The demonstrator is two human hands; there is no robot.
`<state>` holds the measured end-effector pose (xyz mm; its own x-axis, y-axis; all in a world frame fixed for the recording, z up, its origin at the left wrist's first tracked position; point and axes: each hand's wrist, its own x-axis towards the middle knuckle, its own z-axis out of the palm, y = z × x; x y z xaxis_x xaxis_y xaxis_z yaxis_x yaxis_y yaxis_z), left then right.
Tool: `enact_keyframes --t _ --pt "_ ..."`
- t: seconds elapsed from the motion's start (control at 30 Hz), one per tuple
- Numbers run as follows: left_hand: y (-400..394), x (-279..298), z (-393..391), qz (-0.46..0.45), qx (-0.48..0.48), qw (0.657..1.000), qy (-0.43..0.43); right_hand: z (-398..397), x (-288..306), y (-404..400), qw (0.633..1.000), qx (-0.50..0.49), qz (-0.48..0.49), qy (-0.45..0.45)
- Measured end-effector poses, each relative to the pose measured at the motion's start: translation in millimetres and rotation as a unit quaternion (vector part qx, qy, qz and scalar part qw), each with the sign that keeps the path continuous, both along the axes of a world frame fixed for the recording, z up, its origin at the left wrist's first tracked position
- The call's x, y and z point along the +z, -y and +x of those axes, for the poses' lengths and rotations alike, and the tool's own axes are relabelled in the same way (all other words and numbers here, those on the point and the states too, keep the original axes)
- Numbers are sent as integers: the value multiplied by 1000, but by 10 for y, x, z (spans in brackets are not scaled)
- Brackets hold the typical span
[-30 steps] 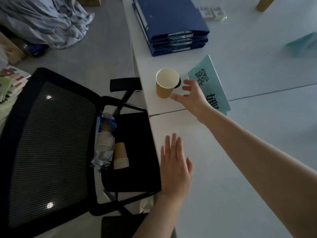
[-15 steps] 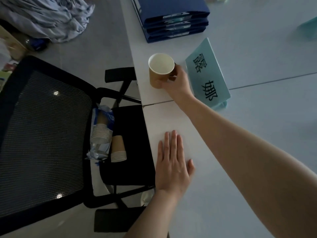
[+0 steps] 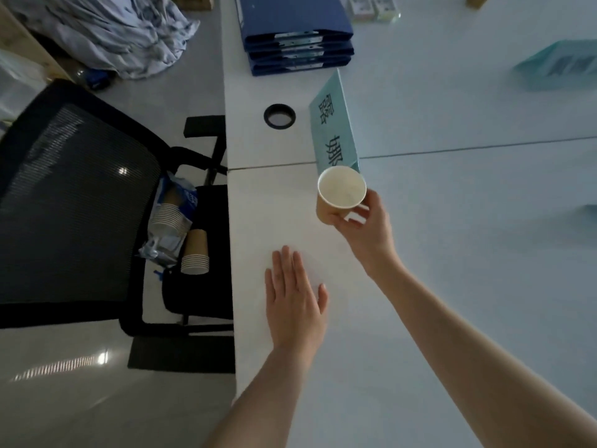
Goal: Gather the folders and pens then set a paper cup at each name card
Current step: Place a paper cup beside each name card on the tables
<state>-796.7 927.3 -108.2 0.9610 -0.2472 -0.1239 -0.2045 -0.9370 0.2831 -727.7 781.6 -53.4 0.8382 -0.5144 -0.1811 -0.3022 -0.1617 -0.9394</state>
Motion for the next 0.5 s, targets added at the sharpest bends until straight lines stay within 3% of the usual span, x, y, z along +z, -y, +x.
enact_keyframes --t 0.1,0.5 --pt "206 -27 -321 10 7 1000 -3 -108 -51 212 1000 -4 -8 -6" --pt "221 -88 -317 18 27 999 6 -27 -191 361 999 -25 -36 0"
